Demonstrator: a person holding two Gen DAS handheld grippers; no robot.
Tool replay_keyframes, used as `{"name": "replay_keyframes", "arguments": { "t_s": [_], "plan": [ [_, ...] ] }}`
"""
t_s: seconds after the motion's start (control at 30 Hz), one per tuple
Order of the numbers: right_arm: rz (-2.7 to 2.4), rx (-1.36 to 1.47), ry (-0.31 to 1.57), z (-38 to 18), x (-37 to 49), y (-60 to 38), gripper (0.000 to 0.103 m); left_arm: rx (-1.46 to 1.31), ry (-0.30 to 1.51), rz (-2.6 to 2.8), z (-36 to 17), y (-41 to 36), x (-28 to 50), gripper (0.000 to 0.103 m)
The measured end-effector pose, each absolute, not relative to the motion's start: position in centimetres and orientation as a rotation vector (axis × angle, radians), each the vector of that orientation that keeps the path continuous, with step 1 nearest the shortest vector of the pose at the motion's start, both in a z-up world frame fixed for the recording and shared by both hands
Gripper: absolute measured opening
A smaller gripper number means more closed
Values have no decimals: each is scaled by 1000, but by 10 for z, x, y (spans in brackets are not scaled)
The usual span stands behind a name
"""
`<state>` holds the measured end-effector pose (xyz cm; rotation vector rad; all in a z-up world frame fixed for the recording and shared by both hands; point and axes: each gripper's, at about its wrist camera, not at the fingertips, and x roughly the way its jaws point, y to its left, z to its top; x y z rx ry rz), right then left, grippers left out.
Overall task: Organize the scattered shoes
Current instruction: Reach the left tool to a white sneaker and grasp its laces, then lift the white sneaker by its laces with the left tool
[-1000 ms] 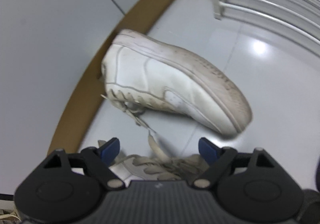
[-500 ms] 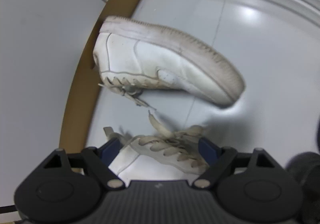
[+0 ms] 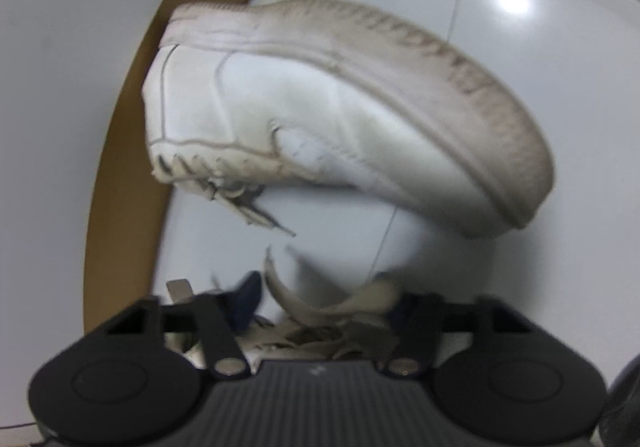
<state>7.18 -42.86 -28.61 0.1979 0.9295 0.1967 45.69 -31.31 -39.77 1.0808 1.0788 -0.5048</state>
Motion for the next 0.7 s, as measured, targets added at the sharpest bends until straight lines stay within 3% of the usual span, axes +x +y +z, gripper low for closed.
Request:
{"name": "replay_keyframes", "arguments": {
  "t_s": [0.07, 0.7],
  "plan": [
    [200, 197, 934, -287, 71, -428, 87, 1012, 1087, -476, -389, -307, 467, 5],
    [207, 226, 896, -279, 81, -407, 87, 603, 1103, -406, -304, -231, 509, 2]
  ]
}}
